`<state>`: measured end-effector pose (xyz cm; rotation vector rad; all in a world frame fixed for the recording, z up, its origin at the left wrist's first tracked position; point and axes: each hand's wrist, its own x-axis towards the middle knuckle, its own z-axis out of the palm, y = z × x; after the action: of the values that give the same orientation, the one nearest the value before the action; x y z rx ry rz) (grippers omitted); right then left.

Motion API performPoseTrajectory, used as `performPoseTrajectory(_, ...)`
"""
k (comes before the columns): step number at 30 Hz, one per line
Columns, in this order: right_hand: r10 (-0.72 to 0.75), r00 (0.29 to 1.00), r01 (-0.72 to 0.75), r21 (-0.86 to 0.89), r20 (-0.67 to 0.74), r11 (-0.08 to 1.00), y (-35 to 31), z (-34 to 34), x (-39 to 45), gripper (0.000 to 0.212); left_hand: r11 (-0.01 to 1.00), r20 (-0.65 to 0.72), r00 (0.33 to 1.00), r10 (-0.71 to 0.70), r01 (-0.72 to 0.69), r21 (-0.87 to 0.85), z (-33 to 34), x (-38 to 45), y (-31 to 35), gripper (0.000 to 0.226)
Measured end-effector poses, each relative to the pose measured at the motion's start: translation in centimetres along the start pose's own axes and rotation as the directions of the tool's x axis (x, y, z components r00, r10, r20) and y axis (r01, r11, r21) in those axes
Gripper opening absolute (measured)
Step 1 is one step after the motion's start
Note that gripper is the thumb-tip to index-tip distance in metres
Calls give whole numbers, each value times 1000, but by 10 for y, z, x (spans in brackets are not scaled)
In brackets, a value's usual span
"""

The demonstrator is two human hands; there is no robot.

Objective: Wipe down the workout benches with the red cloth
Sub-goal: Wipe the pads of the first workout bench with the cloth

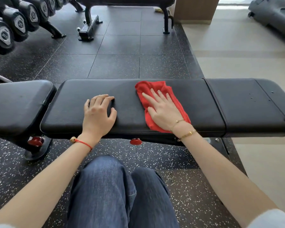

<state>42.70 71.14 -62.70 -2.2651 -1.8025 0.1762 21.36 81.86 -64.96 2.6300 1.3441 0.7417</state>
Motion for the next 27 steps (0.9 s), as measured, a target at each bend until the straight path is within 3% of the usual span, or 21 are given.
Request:
performPoseTrajectory(3, -5, 999, 4, -13, -50, 1000, 32, -6, -29, 57, 1000, 5, 1000, 9, -9, 7, 0, 0, -3, 40)
performPoseTrajectory(9, 376, 925, -378, -49, -47, 924, 97, -30, 23, 56, 1000, 15, 1000, -17, 17, 26, -1, 1, 7, 45)
performPoseTrajectory(11, 338, 939, -342, -87, -60, 936, 78, -25, 49, 56, 999, 12, 1000, -19, 18, 26, -1, 1, 7, 45)
performPoseTrajectory(15, 36, 999, -37, -93, -6, 995, -5, 2, 64, 57, 1000, 3, 1000, -26, 26, 14, -2, 1, 7, 45)
performPoseTrajectory(19, -170, 985, 172, -42, 36, 984, -37, 15, 31, 58, 1000, -1, 1000, -17, 17, -1, -1, 1, 3, 44)
performPoseTrajectory(23, -146, 989, 146, 5, -3, 989, 5, 3, 8, 57, 1000, 2, 1000, -2, 2, 2, 0, 1, 0, 45)
performPoseTrajectory(27, 93, 996, -93, -9, -6, 996, 40, -9, 43, 56, 1000, 9, 1000, -14, 14, 8, 2, 2, 4, 44)
